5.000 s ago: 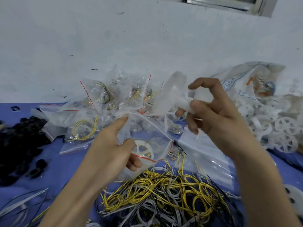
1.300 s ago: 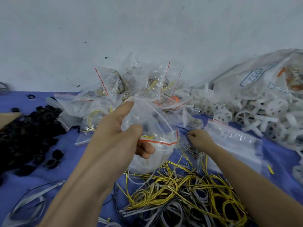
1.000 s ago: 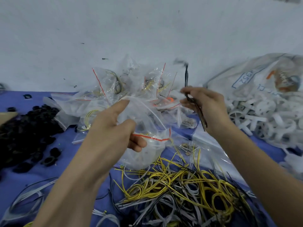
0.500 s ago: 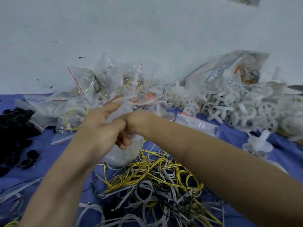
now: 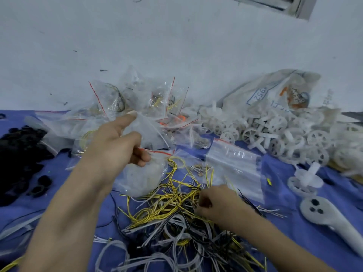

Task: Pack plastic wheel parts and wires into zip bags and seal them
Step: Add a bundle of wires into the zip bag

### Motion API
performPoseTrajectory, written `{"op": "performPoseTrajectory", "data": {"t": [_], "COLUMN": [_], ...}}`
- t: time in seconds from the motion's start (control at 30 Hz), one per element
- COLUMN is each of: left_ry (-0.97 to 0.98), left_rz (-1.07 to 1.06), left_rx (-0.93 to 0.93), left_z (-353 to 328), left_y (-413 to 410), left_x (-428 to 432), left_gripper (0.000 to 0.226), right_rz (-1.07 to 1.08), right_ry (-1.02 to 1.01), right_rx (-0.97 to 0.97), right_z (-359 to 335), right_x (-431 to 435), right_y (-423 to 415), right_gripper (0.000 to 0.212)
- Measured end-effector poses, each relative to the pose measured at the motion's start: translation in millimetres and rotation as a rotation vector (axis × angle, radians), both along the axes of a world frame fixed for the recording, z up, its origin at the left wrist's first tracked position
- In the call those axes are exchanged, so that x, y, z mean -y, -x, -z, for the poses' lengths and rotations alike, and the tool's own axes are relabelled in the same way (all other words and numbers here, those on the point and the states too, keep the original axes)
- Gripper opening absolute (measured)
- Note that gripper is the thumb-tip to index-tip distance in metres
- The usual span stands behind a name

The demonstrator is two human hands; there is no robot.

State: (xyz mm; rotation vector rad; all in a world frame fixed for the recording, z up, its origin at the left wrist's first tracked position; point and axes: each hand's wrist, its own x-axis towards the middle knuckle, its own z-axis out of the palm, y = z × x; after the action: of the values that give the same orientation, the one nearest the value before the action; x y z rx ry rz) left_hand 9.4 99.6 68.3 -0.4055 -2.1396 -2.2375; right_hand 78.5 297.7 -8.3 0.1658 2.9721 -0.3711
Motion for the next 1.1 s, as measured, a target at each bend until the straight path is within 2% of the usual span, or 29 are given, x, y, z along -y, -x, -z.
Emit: {"op": "performPoseTrajectory", "data": {"t": [0.17,0.23,0.27,0.33,0.37,0.4,0.43,0.53,0.6,0.7,0.8,0.9,0.97,1.03,1.1], "left_ry": [0.094,0.260,0.372,0.564,0.607,0.616,0.613,0.634,0.640,0.641,0.616,0.594,0.600,0.617,0.566], "left_rz": [0.030,0.011,0.017,0.061,0.083,0.108,0.131,0.080,0.050,0.073,0.077,0.095,0.132,0.141,0.151], "left_rx": [-0.018,-0.109,-0.186,-0.294,-0.310,-0.315,-0.320,-0.382,-0.442,-0.454,-0.470,-0.489,-0.514,-0.560,-0.576], "left_z": [2.5,4.9,5.0,1.1,-1.0,-1.7,-0.9,1.1,1.5,0.5,1.1,1.5,2.9,4.5,4.5], "left_y": [-0.8,1.8,2.0,-1.5,-2.4,-3.2,-3.0,-0.2,0.7,-1.3,-1.8,-1.3,-0.5,1.7,3.2], "left_x": [3.6,8.6,12.3,19.0,21.7,24.2,25.7,25.6,25.5,24.6,22.7,20.0,19.1,19.6,22.1], "left_gripper": [0.058,0.052,0.055,0.084,0.095,0.097,0.089,0.030,0.022,0.020,0.015,0.020,0.020,0.017,0.016], "right_rz": [0.016,0.004,-0.005,-0.024,-0.037,-0.050,-0.060,-0.058,-0.076,-0.148,-0.244,-0.260,-0.220,-0.180,-0.183], "right_ry": [0.023,0.100,0.146,0.214,0.246,0.275,0.304,0.516,0.752,1.127,1.618,1.927,1.984,1.921,1.737], "right_rx": [-0.056,-0.086,-0.119,-0.208,-0.267,-0.341,-0.432,-0.695,-0.772,-0.711,-0.516,-0.270,-0.167,-0.133,-0.151], "right_z": [19.4,9.1,0.2,-22.9,-35.2,-46.7,-58.2,-87.2,-100.1,-108.3,-106.3,-91.2,-77.2,-65.1,-56.4], "right_x": [-5.1,-8.2,-10.6,-16.1,-18.7,-21.5,-24.2,-32.2,-33.0,-22.9,-5.9,17.8,34.7,45.5,49.6], "right_y": [3.7,4.7,3.7,0.0,-1.9,-3.2,-3.4,-0.4,-0.4,0.3,3.5,14.1,25.6,36.7,45.1], "right_gripper": [0.012,0.011,0.010,0.012,0.015,0.018,0.020,0.027,0.033,0.042,0.027,0.013,0.008,0.011,0.019]}}
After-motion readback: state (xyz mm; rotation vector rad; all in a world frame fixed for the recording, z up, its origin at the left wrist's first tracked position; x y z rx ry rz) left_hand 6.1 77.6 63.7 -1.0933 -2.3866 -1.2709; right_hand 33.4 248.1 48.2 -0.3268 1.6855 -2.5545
